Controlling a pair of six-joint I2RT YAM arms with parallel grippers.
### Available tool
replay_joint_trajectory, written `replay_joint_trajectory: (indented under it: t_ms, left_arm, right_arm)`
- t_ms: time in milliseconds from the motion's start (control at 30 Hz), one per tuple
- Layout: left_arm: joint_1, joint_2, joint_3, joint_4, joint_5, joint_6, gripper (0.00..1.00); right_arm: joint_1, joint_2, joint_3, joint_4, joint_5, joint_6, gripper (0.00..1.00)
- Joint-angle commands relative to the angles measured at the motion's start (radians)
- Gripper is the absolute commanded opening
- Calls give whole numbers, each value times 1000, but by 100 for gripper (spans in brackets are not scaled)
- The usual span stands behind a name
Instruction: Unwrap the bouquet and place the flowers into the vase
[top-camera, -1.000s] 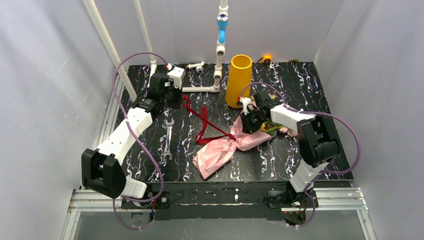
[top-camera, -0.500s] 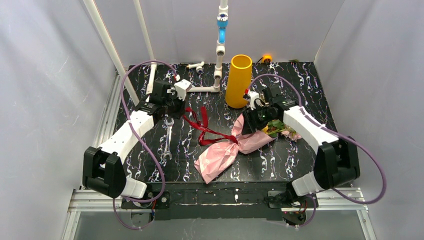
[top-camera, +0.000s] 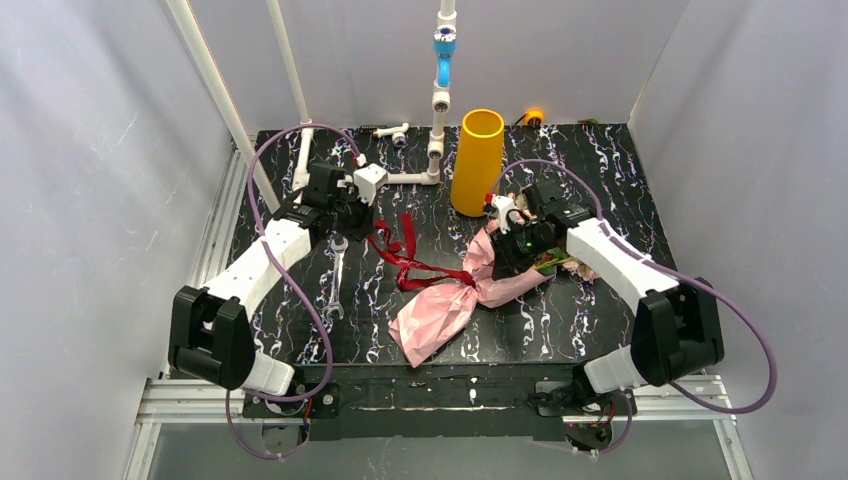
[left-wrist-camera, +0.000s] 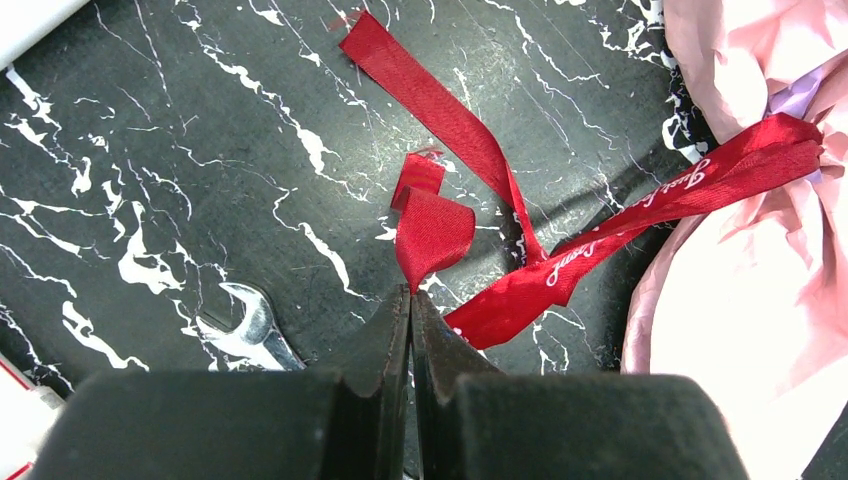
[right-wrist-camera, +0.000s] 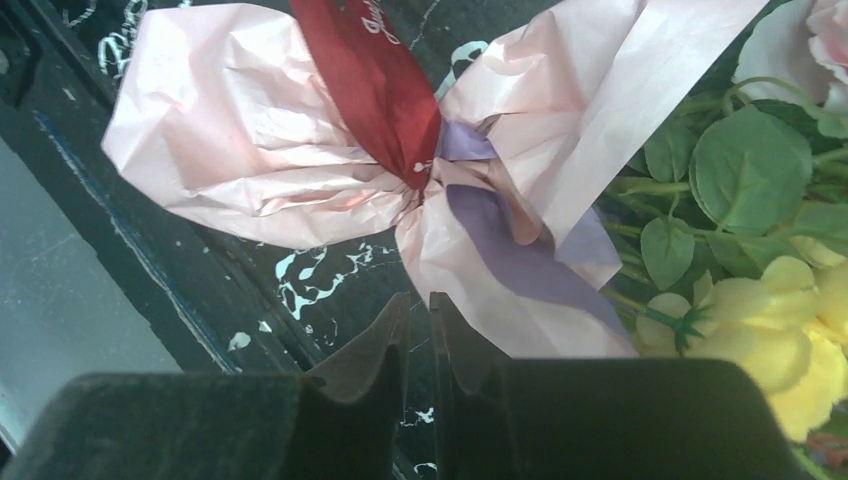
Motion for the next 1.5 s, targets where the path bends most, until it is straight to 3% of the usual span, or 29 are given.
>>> replay_joint_trajectory:
  t_ms: [0,133,333,400,467,600,967,1100,1333,1467]
  left_arm:
    - [6,14,12,-29,33,24,0]
    - [7,33,13,-28,38,62,0]
    - [7,52,9,-26,147,220,2]
    - [7,36,1,-13,258,303,25]
    - [4,10,-19,24,363,383,41]
    - [-71,-8,-41,98,467,573,48]
    - [-297,191,34,110,495,901,51]
    - [-346,249,36,162,458,935,51]
    - [-397,317,53,219,386,897,42]
    - [-424,309,45,237,359,867,23]
  right_arm:
    - [12,75,37,93,55,5,21]
    - [12,143,96,135,71,33,21]
    - [12,209,42,197,108,45,23]
    - [12,240,12,203,121,41,23]
    - [12,271,-10,205,130,43,23]
    - [12,326,-27,202,120,57,23]
    - [12,378,-37,202,119,69,23]
    - [12,388,-38,206,126,71,23]
    - [12,416,-44,221,166,103,23]
    - [14,444,-40,212,190,120,19]
